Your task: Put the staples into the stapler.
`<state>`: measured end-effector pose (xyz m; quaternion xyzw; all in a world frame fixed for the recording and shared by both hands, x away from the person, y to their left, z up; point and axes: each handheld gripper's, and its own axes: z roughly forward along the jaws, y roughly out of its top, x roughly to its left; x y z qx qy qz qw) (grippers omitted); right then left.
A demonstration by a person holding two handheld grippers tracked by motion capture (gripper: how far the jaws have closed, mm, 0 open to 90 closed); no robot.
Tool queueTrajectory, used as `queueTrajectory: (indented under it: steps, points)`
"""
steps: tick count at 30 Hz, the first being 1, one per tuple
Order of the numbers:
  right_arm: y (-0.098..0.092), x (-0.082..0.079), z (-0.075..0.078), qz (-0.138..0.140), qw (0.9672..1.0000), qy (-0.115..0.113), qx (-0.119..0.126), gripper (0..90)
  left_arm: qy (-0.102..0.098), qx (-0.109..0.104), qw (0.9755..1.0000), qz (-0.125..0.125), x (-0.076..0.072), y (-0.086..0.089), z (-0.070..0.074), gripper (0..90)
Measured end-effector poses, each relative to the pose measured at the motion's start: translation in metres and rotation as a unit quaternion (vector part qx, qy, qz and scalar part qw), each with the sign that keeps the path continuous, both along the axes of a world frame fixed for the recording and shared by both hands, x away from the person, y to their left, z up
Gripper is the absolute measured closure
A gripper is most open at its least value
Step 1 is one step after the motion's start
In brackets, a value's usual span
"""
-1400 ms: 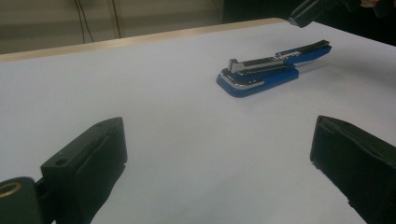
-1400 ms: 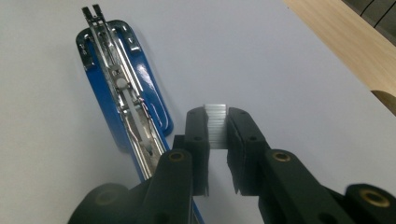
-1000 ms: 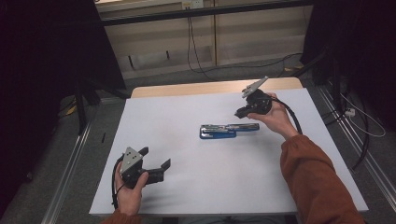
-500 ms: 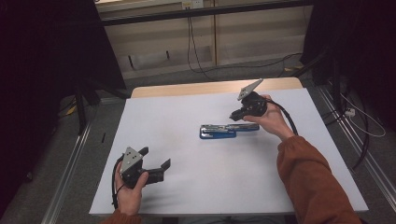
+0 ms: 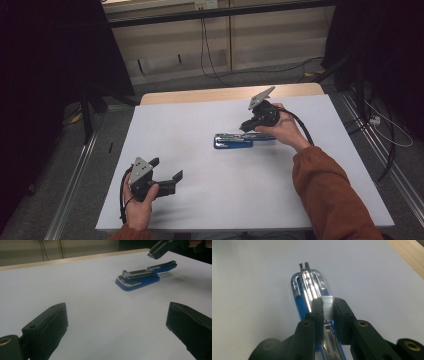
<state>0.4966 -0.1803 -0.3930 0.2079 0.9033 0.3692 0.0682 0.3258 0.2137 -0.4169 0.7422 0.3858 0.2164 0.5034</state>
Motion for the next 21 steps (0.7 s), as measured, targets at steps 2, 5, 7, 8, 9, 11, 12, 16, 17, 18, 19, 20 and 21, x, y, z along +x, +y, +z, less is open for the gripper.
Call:
queueTrajectory:
  steps: [2,5,7,8,9,11,12,16,17,18,19,20,21]
  points:
    - [0.005,0.001,0.001,0.006,1.0,0.001,-0.001,79.3,0.0,0.0,1.0,-0.001,0.0,0.0,0.0,4.0]
    - [0.012,0.002,0.002,0.015,0.9999,-0.001,-0.002,79.3,-0.001,-0.002,1.0,-0.002,0.0,0.0,0.0,4.0]
    - [0.018,0.002,0.003,0.019,0.9998,0.001,-0.002,79.3,0.0,-0.003,1.0,-0.001,0.0,0.0,0.0,4.0]
    - [0.02,0.003,0.003,0.022,0.9998,-0.001,-0.001,79.3,-0.001,-0.002,1.0,-0.002,0.0,0.0,0.0,4.0]
    - [0.022,0.003,0.003,0.024,0.9997,-0.002,-0.002,79.4,-0.001,-0.003,1.0,-0.002,0.0,0.0,0.0,4.0]
    - [0.026,0.004,0.002,0.027,0.9996,-0.004,-0.004,79.4,-0.002,-0.002,1.0,-0.003,0.0,0.0,0.0,4.0]
    - [0.028,0.005,0.001,0.027,0.9996,-0.003,-0.004,79.3,-0.002,-0.002,1.0,-0.003,0.0,0.0,0.0,4.0]
    - [0.035,0.007,-0.001,0.034,0.9994,-0.003,-0.005,79.3,-0.002,-0.005,1.0,-0.003,0.0,0.0,0.0,4.0]
    - [0.036,0.007,-0.001,0.033,0.9994,-0.001,-0.005,79.3,-0.001,-0.005,1.0,-0.003,0.0,0.0,0.0,4.0]
    - [0.037,0.008,-0.002,0.034,0.9994,-0.001,-0.005,79.3,-0.001,-0.003,1.0,-0.004,0.0,0.0,0.0,4.0]
    - [0.038,0.009,-0.002,0.035,0.9994,-0.001,-0.005,79.3,-0.001,-0.003,1.0,-0.004,0.0,0.0,0.0,4.0]
    - [0.039,0.009,-0.002,0.037,0.9993,-0.002,-0.004,79.3,-0.002,-0.001,1.0,-0.005,0.0,0.0,0.0,4.0]
    - [0.04,0.009,-0.003,0.035,0.9994,0.0,-0.005,79.3,-0.002,-0.002,1.0,-0.004,0.0,0.0,0.0,4.0]
